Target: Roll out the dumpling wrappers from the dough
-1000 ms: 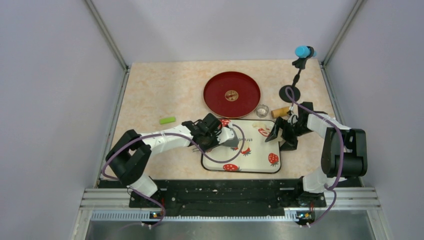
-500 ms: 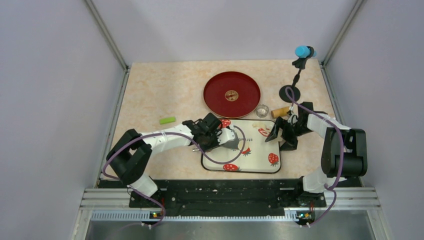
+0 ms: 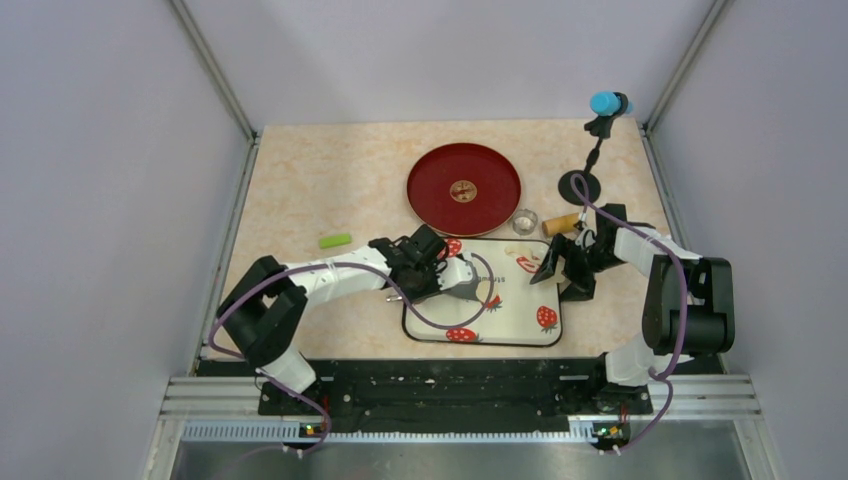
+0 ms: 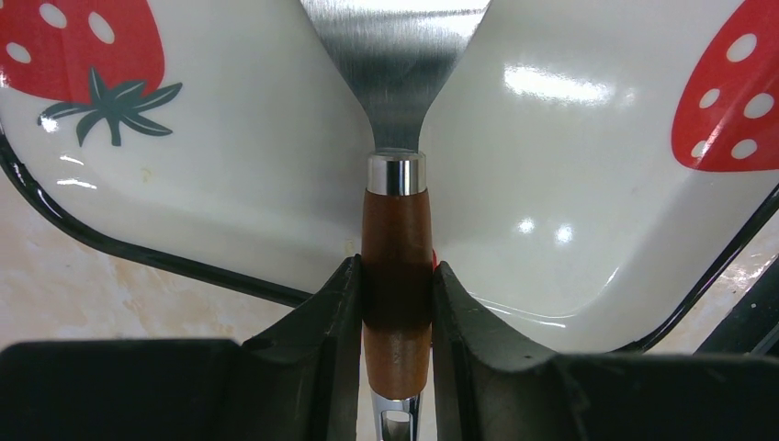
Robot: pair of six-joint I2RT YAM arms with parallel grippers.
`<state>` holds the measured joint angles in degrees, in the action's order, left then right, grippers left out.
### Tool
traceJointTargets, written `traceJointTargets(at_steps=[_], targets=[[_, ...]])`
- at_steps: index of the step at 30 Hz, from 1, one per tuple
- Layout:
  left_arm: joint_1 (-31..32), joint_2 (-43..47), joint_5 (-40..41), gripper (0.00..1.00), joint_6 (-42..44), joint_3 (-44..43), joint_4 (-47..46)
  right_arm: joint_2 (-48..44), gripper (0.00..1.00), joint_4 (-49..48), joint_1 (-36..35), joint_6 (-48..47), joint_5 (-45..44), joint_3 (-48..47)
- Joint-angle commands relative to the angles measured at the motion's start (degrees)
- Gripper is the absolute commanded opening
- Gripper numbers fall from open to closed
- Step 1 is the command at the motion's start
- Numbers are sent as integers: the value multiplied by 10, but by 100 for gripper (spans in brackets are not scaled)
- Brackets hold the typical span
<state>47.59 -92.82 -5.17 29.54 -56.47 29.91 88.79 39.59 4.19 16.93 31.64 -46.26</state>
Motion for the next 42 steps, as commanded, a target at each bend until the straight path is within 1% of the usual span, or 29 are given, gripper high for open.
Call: traceJointTargets(at_steps=[1,24,35,42], targets=[[9,-8,-7,0,31,-25,21,3,83,-7,1,-9,9,-21],[16,-45,-27,0,17,-58,17,2,83,-7,1,-9,14,-22],[27,-66,-26,0,14,-99,40,3,83,-7,1,-8,17,-23],[31,-70,-32,0,-6,-97,22,3,83,-6,1,-9,18,-24]])
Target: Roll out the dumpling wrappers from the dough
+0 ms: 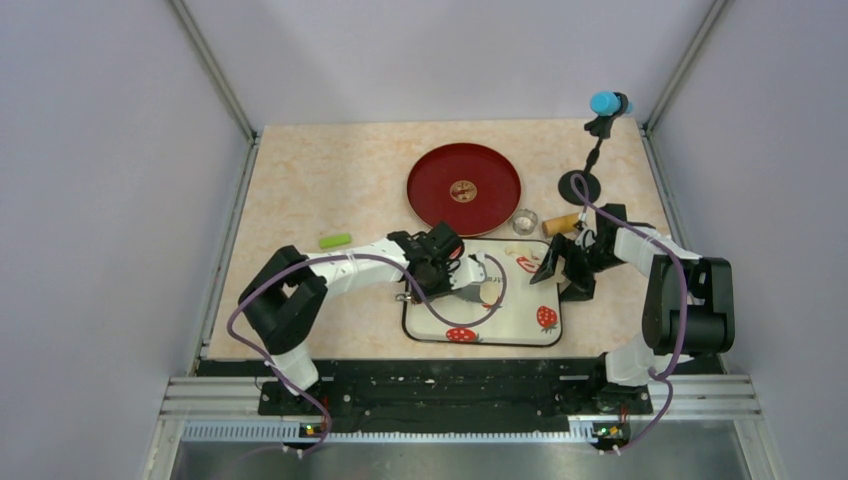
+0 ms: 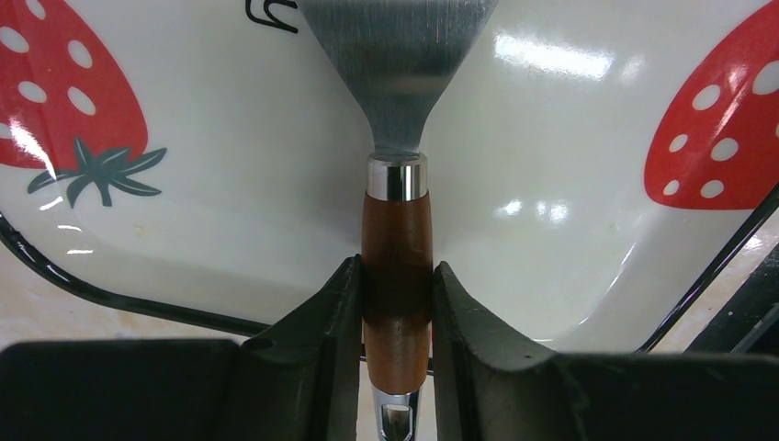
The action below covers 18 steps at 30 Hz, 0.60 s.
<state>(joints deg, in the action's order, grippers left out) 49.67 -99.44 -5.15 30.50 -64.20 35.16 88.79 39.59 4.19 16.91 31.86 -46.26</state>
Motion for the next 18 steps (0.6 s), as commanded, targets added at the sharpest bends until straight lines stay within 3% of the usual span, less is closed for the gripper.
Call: traceJointTargets(at_steps=[1,18], targets=[[10,-5,-35,0,-19,-18,-34,2,83,-6,1,-9,15,-24],[10,54,-46,0,-119,65,-175,-22,88,28,-8,-7,15,-72]])
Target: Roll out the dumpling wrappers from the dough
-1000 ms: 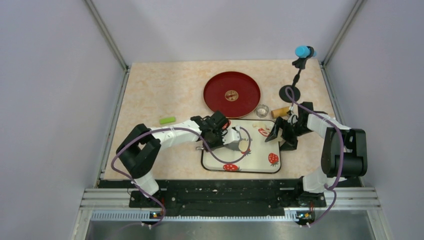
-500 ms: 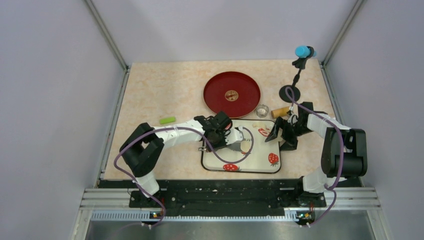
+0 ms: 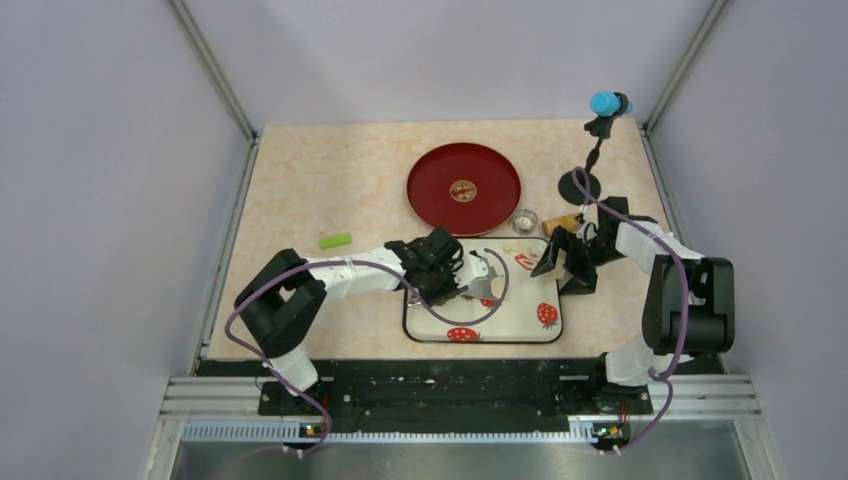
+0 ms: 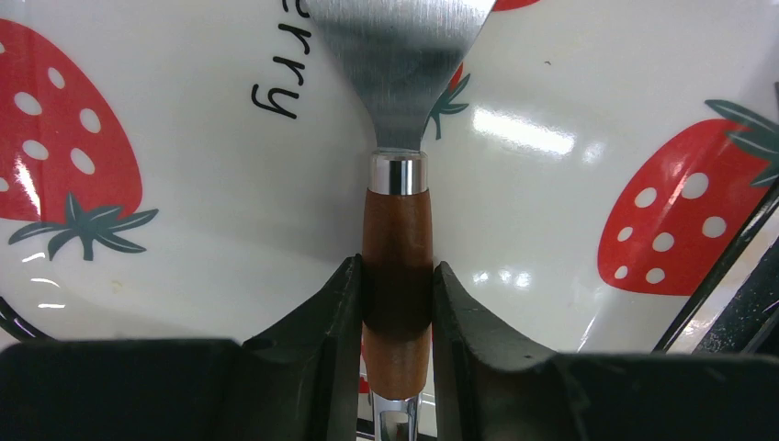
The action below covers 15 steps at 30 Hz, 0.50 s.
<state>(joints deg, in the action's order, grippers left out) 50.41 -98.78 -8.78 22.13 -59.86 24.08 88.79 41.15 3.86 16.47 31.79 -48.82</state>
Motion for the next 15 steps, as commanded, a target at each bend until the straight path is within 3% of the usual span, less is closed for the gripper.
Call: traceJointTargets(at_steps=[1,15], targets=[[3,54,-8,0,-40,27,-72,-27,88,19,-6,-1,14,-55],[2,143,74,0,-98,62,-137,-86,91,71,-19,25,-56,-151]])
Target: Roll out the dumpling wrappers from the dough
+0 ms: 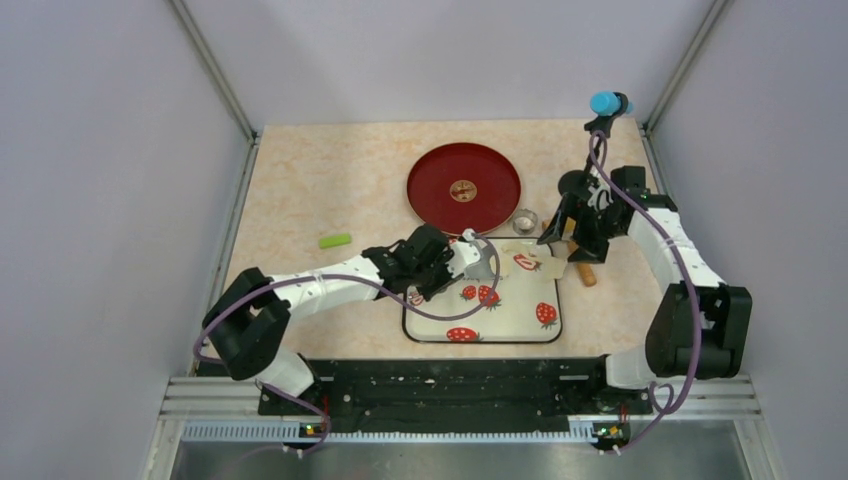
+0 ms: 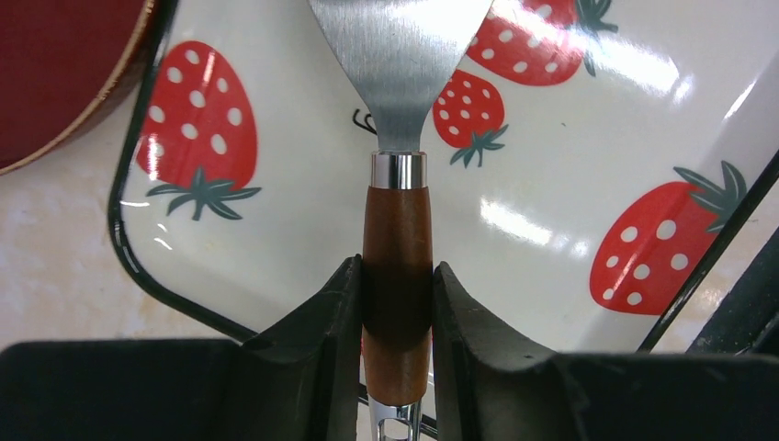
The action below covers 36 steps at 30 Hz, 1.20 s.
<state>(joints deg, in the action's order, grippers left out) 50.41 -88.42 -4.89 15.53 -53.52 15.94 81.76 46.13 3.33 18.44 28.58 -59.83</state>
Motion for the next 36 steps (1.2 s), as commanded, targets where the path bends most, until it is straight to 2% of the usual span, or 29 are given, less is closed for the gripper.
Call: traceJointTargets(at_steps=[1,12,19,36], targets=[[1,43,40,0,-36,-3,-57,-14,91,24,-18,3,-24,-47],[-21,46,60,0,-67,-12,-67,46,89,58,-144,-7,-65,-171],[-57,28,62,0,-75,-34,-72,108,82,41,-202,-16,-56,-230],[-159,-96,52,0,-40,-191,-7,356,57,22,-220,23,-32,-504]])
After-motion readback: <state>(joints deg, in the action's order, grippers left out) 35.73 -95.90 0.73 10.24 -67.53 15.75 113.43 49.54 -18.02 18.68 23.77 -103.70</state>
